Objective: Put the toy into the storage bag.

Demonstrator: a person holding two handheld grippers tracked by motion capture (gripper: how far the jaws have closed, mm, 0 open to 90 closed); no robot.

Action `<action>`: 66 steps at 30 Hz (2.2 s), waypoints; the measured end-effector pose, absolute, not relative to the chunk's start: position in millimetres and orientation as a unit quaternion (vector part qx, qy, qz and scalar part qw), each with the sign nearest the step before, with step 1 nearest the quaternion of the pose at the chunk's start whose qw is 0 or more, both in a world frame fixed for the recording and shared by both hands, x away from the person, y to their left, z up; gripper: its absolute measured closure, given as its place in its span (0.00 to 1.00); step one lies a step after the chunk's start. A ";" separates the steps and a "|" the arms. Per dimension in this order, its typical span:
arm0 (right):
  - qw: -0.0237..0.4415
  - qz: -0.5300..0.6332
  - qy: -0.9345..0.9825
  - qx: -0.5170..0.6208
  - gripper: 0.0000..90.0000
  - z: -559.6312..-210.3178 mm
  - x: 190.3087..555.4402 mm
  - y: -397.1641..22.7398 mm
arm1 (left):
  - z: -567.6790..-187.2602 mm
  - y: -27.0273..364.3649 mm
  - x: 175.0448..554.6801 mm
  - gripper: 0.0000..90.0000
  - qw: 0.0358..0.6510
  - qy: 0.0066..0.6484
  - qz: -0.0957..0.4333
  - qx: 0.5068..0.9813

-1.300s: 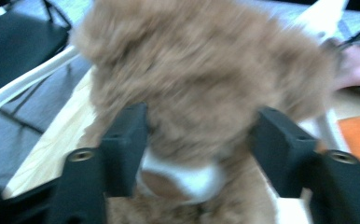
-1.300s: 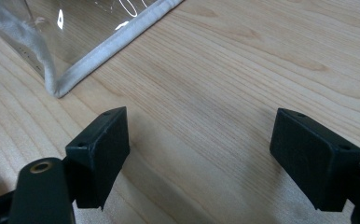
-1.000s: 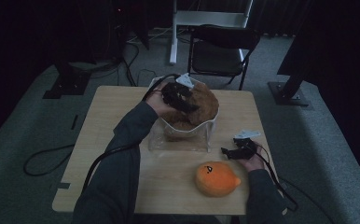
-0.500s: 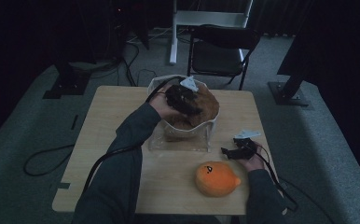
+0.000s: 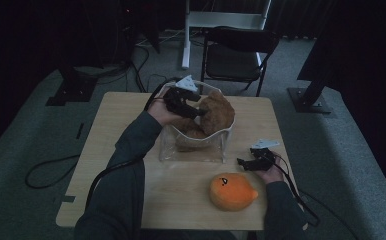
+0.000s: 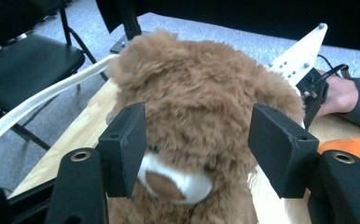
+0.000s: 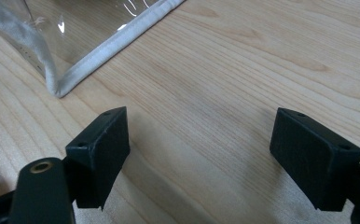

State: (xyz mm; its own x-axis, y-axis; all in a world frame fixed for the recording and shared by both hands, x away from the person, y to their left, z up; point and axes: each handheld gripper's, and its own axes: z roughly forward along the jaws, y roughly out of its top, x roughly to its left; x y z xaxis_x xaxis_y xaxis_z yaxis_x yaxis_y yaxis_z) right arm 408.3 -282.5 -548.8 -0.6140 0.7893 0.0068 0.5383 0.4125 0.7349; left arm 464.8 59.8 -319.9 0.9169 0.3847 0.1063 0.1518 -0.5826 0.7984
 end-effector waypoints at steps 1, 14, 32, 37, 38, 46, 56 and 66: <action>0.173 0.362 0.822 0.404 0.21 -548.8 408.2 -282.4 | -319.8 62.6 464.4 0.42 0.431 0.156 0.136 0.878; 0.175 0.361 0.821 0.406 0.21 -548.8 407.7 -281.9 | -319.1 80.9 449.1 0.44 0.452 0.164 0.114 0.869; 0.174 0.361 0.821 0.407 0.21 -548.7 407.3 -281.4 | -328.4 82.2 425.2 0.46 0.467 0.145 0.089 0.868; 0.174 0.361 0.821 0.407 0.21 -548.7 407.3 -281.5 | -329.9 81.9 421.7 0.47 0.467 0.143 0.090 0.868; 0.174 0.361 0.821 0.407 0.21 -548.7 407.3 -281.4 | -330.4 81.8 420.8 0.47 0.467 0.142 0.088 0.868; 0.174 0.361 0.821 0.407 0.21 -548.7 407.3 -281.4 | -333.7 82.7 414.6 0.47 0.471 0.137 0.087 0.867; 0.174 0.361 0.821 0.407 0.21 -548.7 407.3 -281.5 | -343.4 80.3 404.9 0.46 0.474 0.127 0.076 0.868; 0.174 0.361 0.821 0.407 0.21 -548.7 407.3 -281.5 | -351.2 72.0 394.4 0.46 0.469 0.106 0.068 0.874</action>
